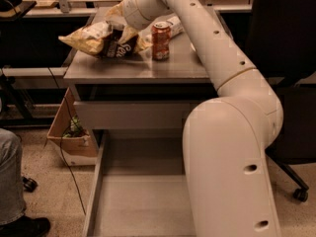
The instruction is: Pick brown chip bag from middle drawer and place on counter
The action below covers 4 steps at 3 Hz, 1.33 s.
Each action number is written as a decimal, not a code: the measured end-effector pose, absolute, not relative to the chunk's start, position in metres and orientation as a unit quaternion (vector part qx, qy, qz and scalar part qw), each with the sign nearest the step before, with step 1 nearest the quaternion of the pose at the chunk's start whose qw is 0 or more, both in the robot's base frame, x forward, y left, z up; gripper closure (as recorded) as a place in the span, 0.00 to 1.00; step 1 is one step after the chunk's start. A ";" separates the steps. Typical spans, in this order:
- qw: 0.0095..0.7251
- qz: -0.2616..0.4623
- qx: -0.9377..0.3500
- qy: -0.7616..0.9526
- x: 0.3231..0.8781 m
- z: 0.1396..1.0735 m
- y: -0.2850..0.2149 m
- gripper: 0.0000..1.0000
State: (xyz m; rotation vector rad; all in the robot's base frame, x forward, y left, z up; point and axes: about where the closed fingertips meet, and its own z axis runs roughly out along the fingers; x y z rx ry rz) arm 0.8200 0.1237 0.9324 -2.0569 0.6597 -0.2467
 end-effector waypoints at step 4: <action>0.489 -0.101 -0.748 0.438 0.743 1.016 -0.019 0.00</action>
Offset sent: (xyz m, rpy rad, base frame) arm -0.0982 -0.1387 0.1073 0.1530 0.0528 -0.3045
